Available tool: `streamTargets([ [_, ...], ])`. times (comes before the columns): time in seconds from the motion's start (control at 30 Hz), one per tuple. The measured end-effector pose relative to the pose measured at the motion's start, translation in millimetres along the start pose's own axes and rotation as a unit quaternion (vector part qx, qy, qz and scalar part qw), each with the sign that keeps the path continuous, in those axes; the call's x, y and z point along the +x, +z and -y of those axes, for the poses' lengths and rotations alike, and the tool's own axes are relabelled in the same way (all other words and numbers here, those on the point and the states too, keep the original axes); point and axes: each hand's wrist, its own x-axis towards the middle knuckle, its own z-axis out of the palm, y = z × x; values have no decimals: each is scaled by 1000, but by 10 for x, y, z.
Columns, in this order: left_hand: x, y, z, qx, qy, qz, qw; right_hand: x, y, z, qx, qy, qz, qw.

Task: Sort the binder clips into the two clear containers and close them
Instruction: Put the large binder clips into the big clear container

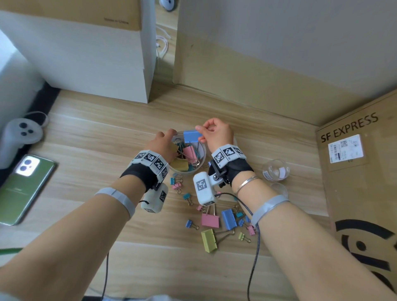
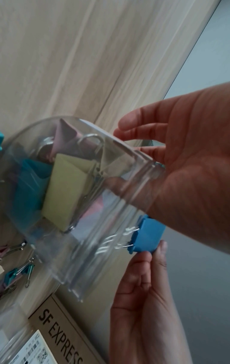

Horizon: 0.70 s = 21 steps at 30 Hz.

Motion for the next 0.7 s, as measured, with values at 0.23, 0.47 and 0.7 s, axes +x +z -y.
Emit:
streamTargets([
  [0.23, 7, 31, -32, -9, -14, -17, 1000, -37, 158, -39, 45, 79, -7, 996],
  [0.47, -11, 22, -12, -19, -2, -17, 1000, -110, 295, -75, -90, 25, 49, 994],
  [0.7, -77, 31, -91, 14, -1, -54, 998, -110, 119, -104, -242, -96, 69, 963],
])
